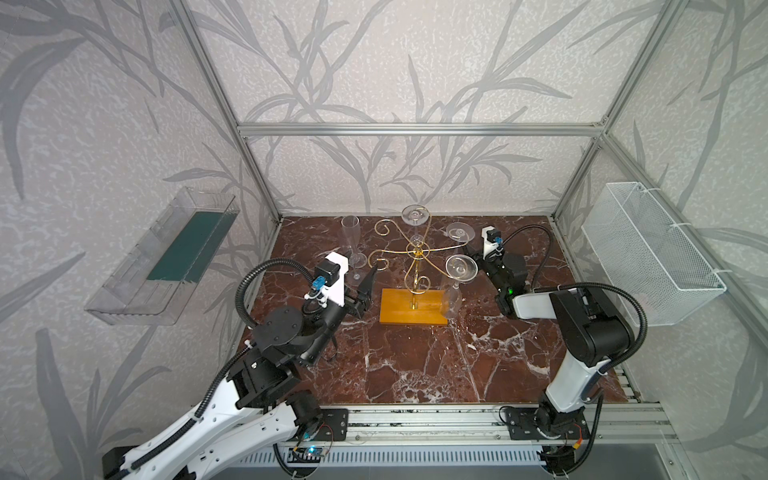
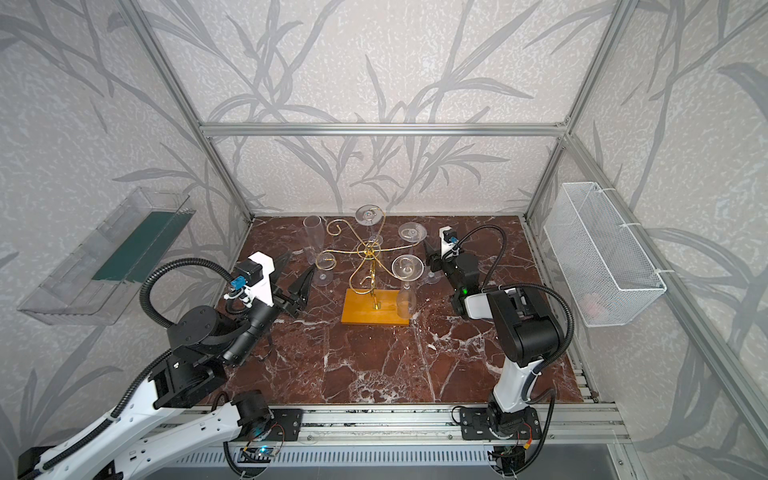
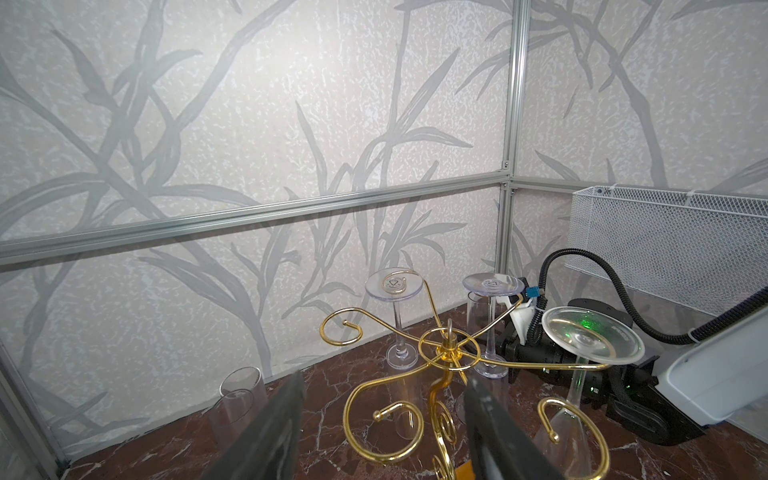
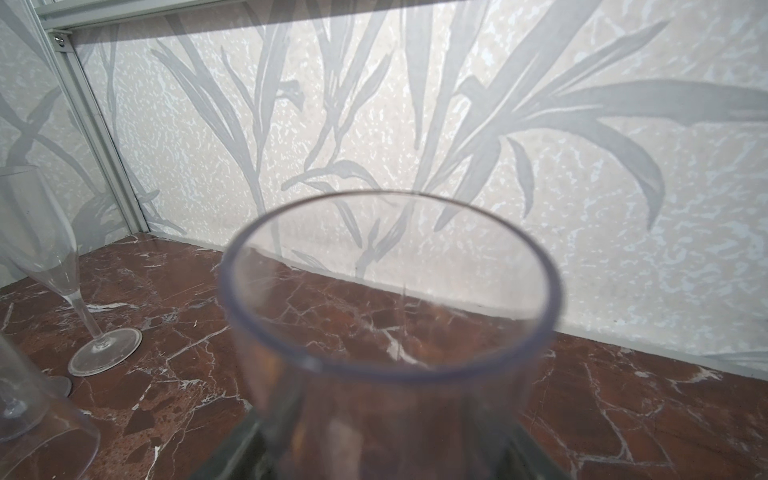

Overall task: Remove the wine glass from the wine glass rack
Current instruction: 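Open the right gripper and draw it back from the standing glass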

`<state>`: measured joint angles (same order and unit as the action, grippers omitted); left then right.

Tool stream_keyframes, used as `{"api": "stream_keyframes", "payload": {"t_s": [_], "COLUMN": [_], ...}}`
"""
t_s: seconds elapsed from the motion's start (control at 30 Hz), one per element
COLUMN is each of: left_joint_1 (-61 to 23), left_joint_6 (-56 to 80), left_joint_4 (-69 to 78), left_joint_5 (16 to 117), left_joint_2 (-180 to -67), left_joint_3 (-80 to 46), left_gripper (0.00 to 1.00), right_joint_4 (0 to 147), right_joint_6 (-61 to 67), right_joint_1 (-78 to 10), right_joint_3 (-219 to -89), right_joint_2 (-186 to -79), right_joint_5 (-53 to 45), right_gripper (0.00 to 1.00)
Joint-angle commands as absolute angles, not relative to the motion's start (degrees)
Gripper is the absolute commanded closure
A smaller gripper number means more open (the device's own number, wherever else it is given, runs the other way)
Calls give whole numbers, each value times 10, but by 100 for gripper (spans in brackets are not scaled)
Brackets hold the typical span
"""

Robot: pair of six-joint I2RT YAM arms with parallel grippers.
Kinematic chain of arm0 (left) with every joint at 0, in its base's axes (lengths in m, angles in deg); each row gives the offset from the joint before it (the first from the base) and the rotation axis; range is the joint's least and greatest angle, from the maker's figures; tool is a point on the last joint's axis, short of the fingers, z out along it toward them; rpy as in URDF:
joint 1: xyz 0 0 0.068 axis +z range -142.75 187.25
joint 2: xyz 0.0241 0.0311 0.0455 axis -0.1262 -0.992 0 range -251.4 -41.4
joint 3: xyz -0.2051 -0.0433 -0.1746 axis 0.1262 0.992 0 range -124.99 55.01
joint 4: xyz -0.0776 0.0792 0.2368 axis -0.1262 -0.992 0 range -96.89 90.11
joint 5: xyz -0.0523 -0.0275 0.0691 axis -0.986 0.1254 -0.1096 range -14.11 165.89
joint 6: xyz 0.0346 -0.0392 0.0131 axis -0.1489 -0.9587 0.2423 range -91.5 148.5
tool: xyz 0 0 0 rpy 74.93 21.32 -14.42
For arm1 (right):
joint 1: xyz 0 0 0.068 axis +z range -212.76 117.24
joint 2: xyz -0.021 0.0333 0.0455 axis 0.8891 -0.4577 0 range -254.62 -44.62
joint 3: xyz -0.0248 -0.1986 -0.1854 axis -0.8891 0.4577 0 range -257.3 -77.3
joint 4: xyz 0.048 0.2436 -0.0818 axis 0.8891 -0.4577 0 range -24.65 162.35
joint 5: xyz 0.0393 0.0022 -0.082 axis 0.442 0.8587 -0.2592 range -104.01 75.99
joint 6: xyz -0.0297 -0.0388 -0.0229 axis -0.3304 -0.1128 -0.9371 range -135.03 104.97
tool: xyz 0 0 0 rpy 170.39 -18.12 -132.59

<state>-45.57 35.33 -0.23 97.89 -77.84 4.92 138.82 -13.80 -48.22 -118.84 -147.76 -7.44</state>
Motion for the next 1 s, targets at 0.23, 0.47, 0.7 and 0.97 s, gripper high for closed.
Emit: {"api": "stream_keyframes", "payload": {"t_s": [0.23, 0.47, 0.7, 0.97], "left_joint_1": [-457, -457, -457, -457], "left_joint_6": [344, 334, 310, 305], "left_joint_4": [10, 8, -30, -61], "left_joint_5": [978, 968, 970, 975], "left_joint_2": [-755, -731, -705, -675], "left_joint_3": [65, 75, 72, 73], "left_gripper": [37, 36, 36, 36], "right_joint_4": [1340, 1276, 1104, 832], "right_joint_6": [-150, -146, -136, -37], "right_joint_1": [-488, -497, -498, -499], "right_joint_3": [-1195, -1167, -1160, -1196], "right_joint_2": [-1400, -1308, -1172, -1022], "right_joint_5": [-71, -78, -97, -199], "right_gripper": [14, 1, 1, 1]}}
